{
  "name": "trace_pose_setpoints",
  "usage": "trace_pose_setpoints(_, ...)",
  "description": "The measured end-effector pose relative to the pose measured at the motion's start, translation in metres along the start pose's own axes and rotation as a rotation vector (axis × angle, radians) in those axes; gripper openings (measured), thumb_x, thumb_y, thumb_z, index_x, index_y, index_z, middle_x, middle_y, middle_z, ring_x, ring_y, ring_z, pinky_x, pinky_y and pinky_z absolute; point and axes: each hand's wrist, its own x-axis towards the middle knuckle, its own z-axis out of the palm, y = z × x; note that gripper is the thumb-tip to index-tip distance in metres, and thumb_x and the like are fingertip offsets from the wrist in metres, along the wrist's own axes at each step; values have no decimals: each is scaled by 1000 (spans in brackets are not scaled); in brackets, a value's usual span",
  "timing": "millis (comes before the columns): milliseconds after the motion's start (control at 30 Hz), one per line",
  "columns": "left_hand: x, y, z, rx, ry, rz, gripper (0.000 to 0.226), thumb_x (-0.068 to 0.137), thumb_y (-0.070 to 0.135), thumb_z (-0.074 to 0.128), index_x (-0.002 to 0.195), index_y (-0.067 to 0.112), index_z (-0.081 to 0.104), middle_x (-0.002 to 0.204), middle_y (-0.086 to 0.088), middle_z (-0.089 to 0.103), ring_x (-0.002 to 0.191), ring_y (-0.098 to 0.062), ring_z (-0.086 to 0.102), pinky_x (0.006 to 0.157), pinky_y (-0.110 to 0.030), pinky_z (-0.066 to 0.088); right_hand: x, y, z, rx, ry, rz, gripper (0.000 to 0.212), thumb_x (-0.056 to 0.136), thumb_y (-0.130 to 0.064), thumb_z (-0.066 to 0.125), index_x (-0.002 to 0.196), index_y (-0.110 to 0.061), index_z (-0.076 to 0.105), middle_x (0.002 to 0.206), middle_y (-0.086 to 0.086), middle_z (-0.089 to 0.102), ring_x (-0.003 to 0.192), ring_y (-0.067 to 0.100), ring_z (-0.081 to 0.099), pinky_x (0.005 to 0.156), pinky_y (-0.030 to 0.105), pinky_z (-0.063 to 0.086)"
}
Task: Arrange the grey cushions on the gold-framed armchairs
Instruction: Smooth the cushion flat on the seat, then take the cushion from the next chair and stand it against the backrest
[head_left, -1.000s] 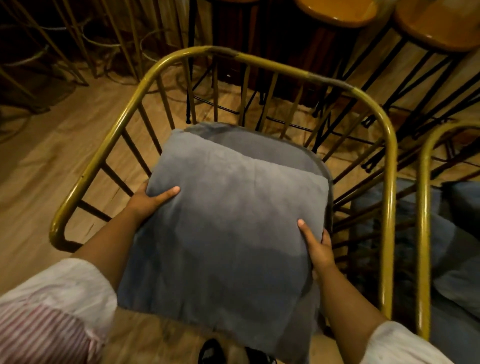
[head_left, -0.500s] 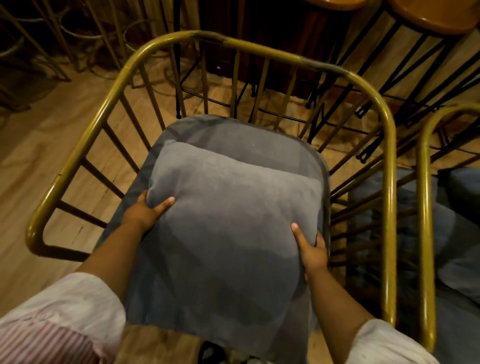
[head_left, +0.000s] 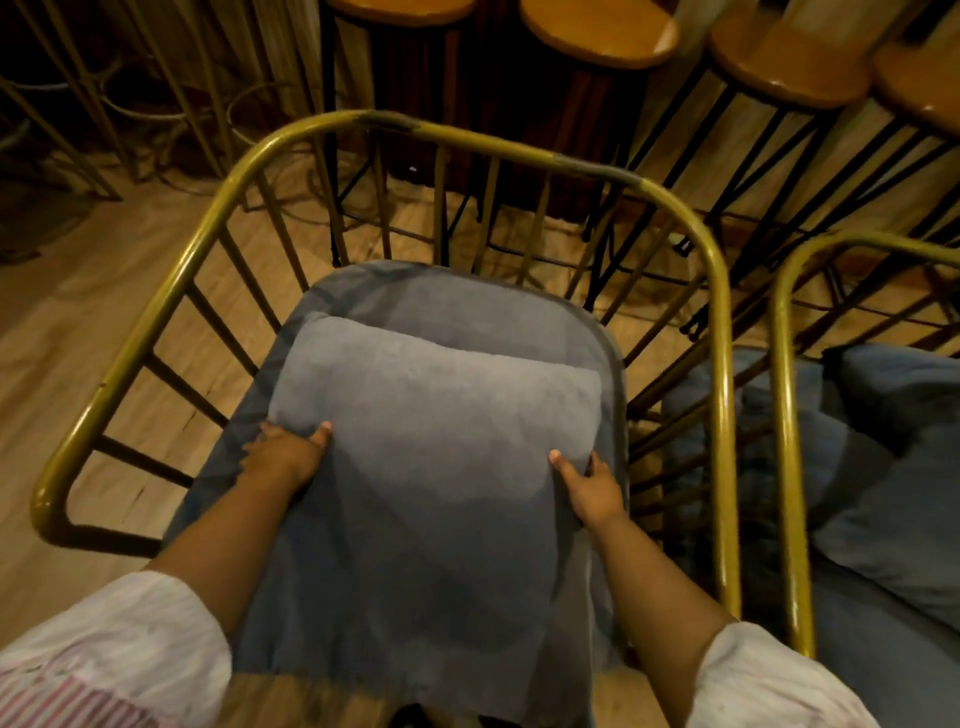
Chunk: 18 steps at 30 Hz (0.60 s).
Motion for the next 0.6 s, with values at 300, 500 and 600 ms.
trace_pose_setpoints(300,-194,141,4,114,-294,568,57,97,36,42,147,11,31,153,-17,35,138,-35,37,110,-35,29,-78,-92,-132,-145,233,-348,38,87,-22,63,119,-2,62,109,16,66,106,27,60,89,32,43)
trace_pose_setpoints(500,-313,217,32,113,-403,860,56,95,39,45,145,14,35,151,-14,37,138,-33,37,108,-37,33,-115,-97,-272,-114,488,-467,37,90,-27,60,122,-9,60,125,16,61,119,28,54,93,27,37)
trace_pose_setpoints(600,-361,247,61,74,-417,971,53,95,32,49,142,8,39,146,-14,44,134,-29,43,104,-32,36,-115,-86,-338,-11,593,-450,37,90,-26,60,122,-8,59,129,15,59,123,28,52,99,30,37)
